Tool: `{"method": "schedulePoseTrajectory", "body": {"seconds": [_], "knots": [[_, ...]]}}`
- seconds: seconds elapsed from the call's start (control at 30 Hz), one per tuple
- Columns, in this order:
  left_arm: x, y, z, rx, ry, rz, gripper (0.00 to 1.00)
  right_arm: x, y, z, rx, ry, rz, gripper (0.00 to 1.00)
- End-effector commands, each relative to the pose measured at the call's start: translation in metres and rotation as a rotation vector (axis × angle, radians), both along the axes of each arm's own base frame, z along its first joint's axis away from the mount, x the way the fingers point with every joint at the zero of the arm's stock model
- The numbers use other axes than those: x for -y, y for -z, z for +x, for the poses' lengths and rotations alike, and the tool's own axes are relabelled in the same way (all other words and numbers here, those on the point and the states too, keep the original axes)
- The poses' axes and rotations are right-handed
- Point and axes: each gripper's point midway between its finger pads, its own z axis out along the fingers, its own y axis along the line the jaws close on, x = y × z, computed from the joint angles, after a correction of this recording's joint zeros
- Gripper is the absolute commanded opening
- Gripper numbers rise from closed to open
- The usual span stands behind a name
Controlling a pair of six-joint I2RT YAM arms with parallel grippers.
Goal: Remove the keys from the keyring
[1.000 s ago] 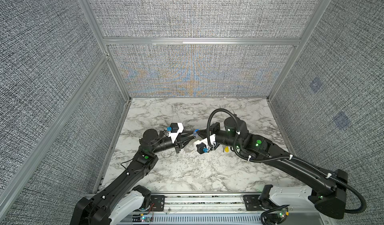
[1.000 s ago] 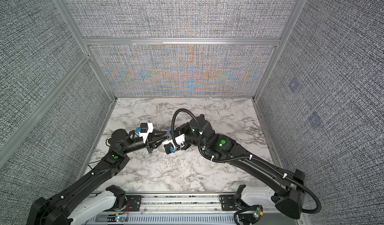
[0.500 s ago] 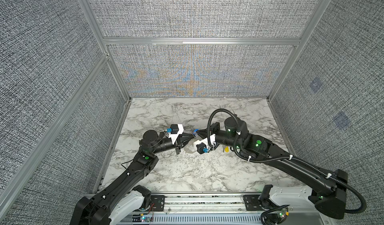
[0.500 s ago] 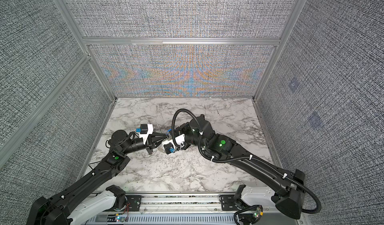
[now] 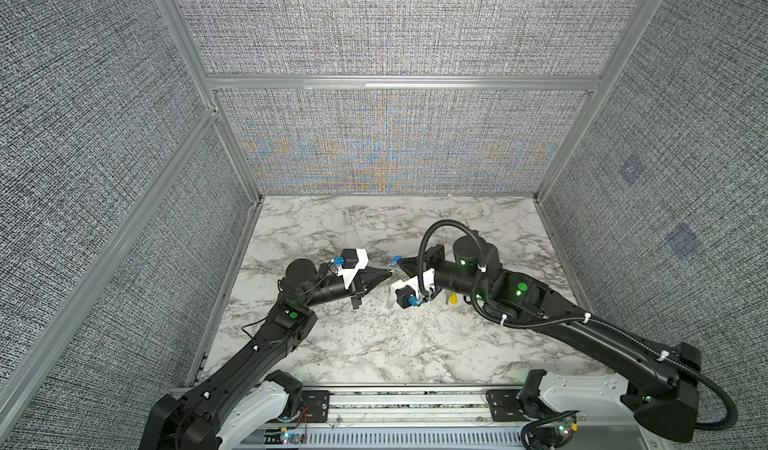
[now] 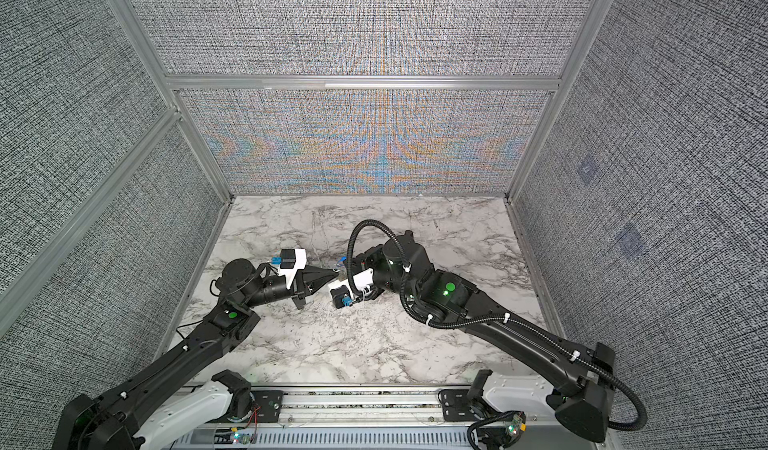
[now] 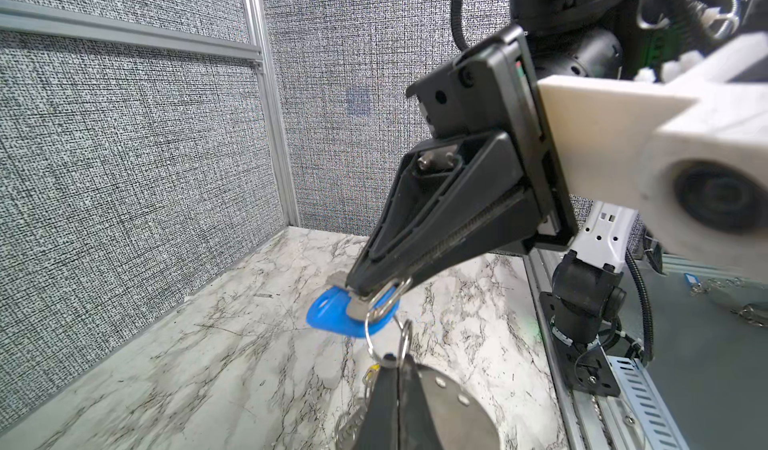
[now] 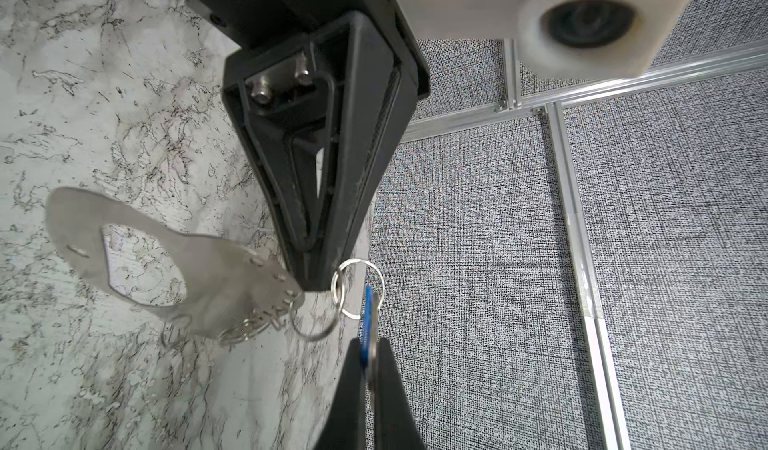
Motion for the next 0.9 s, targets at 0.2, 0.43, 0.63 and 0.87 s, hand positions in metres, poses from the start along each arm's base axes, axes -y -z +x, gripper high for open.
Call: {"method": "schedulePoseTrajectory", "body": {"seconds": [0.2,0.43,0.63,0.87], "knots": [[0.002,0.006,0.002,-0.024,0.015,0.043,0.0,0.006,-0.02,0.007,0.053,0.052,0.058,0.0],[0.006,0.008,0.0,-0.041,0.053,0.058,0.0,0.006,-0.019,0.012,0.055,0.079,0.062,0.0],[0.013,0.011,-0.001,-0.066,0.1,0.073,0.0,-0.001,-0.018,0.01,0.05,0.041,0.055,0.0],[0.016,0.015,-0.003,-0.076,0.121,0.087,0.0,-0.005,-0.019,0.005,0.049,0.004,0.059,0.0]]}}
